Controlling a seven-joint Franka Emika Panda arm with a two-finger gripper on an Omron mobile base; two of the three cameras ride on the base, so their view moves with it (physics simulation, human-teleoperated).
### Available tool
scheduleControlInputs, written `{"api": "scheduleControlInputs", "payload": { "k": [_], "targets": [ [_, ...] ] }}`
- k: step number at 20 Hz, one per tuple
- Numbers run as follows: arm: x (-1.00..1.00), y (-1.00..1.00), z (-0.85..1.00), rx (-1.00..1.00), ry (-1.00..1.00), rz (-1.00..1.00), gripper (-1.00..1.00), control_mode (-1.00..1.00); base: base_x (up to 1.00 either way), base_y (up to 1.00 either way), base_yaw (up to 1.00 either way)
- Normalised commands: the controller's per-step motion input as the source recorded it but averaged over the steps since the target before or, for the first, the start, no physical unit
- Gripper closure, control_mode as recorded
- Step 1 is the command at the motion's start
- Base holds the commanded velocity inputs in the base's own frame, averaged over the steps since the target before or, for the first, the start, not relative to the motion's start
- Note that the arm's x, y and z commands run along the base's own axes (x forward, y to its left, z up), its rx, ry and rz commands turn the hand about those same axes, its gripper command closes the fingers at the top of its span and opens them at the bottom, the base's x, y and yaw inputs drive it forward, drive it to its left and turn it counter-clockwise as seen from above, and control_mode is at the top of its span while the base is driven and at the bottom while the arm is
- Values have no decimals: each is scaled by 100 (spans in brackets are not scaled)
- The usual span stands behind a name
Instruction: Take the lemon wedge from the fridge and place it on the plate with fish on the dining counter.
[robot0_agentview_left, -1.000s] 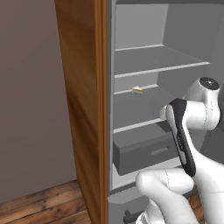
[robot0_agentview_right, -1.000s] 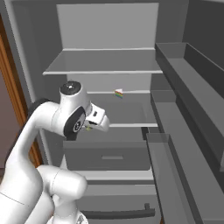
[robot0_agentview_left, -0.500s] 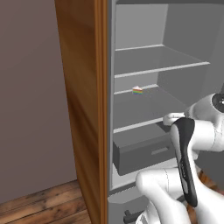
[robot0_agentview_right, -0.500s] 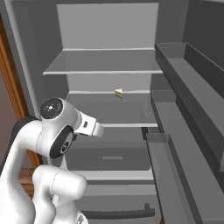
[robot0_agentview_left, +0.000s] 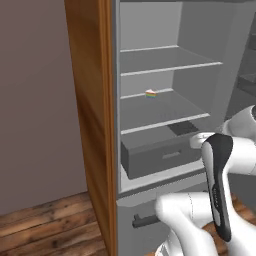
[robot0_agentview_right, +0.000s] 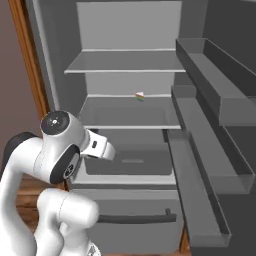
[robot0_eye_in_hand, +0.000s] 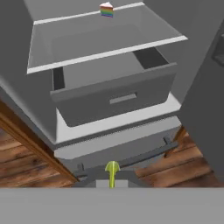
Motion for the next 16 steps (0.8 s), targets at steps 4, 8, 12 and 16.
{"api": "scheduleControlInputs", "payload": {
  "k": [4,8,12,16],
  "targets": [
    [0,0,0,0,0,0,100,100,-100,20,1],
    [0,0,0,0,0,0,100,100,-100,26,-15],
    [0,0,0,0,0,0,100,100,-100,55,-33],
    [0,0,0,0,0,0,100,100,-100,84,-40]
  ]
}}
